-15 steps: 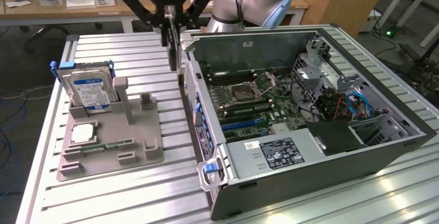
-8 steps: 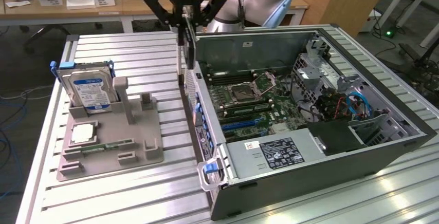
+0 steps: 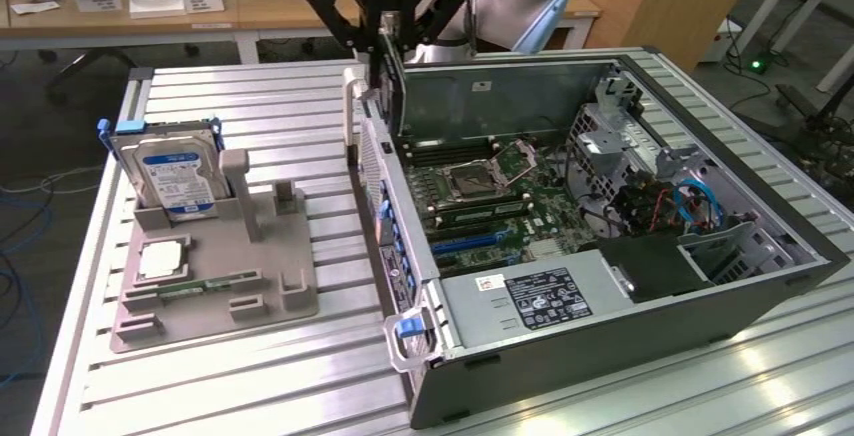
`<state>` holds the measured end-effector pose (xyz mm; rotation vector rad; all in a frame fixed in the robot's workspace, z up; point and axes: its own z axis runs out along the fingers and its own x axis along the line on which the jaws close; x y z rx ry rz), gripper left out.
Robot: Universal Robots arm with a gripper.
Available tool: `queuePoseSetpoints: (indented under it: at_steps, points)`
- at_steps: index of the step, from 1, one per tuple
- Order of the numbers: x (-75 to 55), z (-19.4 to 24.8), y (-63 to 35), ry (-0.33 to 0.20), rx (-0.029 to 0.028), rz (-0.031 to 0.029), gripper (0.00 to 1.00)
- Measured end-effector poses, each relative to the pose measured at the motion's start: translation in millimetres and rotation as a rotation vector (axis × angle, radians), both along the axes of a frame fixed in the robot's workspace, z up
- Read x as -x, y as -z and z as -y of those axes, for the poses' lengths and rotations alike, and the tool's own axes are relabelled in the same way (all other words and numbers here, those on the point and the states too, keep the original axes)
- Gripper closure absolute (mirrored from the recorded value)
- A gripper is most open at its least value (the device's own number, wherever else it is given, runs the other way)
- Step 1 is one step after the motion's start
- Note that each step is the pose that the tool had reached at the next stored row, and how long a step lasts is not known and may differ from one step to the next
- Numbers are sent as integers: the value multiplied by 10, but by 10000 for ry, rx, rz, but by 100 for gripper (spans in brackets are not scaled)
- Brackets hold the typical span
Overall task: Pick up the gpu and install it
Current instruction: 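Pick up the gpu and move the gpu toward the slot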
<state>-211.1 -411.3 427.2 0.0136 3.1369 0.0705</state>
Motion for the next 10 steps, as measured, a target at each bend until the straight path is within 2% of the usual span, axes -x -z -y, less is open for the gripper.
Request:
queuePoseSetpoints:
  at_steps: [4,10]
  points:
    - [-128,0,5,4,5,0,72]
    - [-387,-1,14,3,4,0,72]
